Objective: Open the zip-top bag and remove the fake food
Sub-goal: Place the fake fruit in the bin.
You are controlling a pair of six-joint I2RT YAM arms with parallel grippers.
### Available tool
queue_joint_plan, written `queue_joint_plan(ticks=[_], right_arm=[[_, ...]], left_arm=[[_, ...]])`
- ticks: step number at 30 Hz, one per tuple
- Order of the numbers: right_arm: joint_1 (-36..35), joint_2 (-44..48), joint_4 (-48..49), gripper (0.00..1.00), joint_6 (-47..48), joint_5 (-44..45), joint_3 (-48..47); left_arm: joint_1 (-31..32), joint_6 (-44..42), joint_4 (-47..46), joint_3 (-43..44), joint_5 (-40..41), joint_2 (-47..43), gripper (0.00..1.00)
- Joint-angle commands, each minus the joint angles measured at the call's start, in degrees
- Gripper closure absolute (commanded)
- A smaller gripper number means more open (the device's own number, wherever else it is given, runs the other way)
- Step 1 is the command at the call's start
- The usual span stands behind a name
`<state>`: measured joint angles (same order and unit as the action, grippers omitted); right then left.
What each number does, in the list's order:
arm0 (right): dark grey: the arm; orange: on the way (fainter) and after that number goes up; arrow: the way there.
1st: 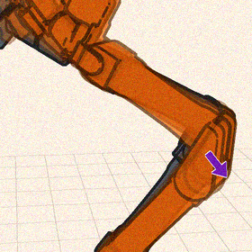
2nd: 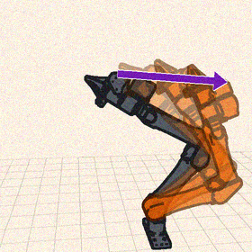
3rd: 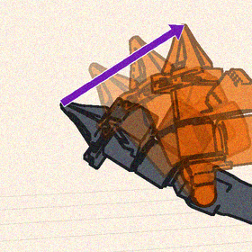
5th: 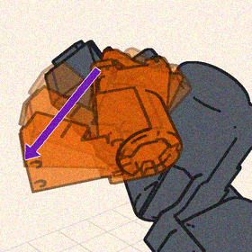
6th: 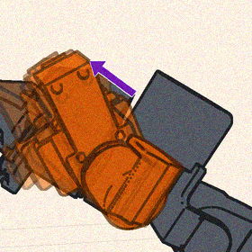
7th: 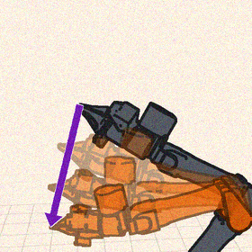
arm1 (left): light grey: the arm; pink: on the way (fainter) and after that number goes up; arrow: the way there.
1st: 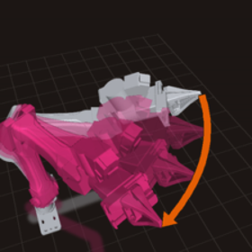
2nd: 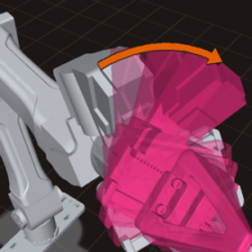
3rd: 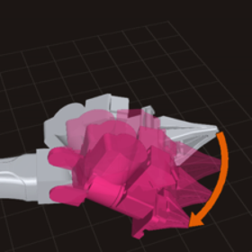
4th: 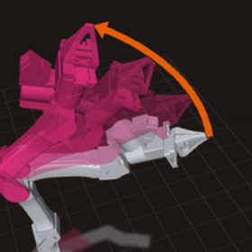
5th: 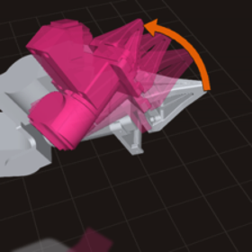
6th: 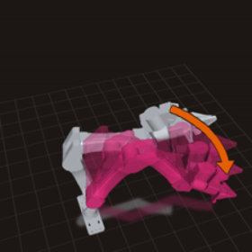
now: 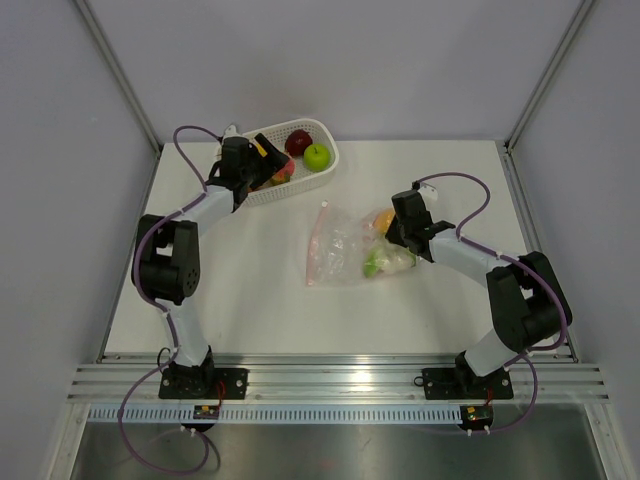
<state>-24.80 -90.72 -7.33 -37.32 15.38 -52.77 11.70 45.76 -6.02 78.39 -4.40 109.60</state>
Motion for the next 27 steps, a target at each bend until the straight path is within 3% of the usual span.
queue_joint_plan(ticks=[1,6,12,16,21,27], right_arm=[[-0.2,2.1,0.0,0.87,0.8,-0.8,-0.8],[-0.1,2.4,-0.3,0.86,1.1,-1.0,-1.2],[-0.1,3.2,-1.8,0.84,2.5,-2.5,-2.5],[-0.1,4.2,-1.8,0.79,3.5,-6.1,-2.7],[-0.2,5.8,-1.5,0.71,4.7,-7.6,-2.0],[-0.1,9.7,-1.4,0.67,5.4,-9.5,-1.0]], left_arm=[[-0.5,-0.4,-1.8,2.6,0.8,-0.2,0.14],[-0.6,-0.6,-1.3,1.2,-1.6,-2.8,0.09],[0.0,2.6,-2.6,-9.2,-6.1,-11.7,0.09],[0.8,9.4,-6.1,-17.1,-15.5,-17.4,0.09],[4.2,8.3,-6.9,-26.0,-15.3,-27.6,0.10],[7.4,5.0,-9.4,-36.3,-16.2,-33.0,0.09]])
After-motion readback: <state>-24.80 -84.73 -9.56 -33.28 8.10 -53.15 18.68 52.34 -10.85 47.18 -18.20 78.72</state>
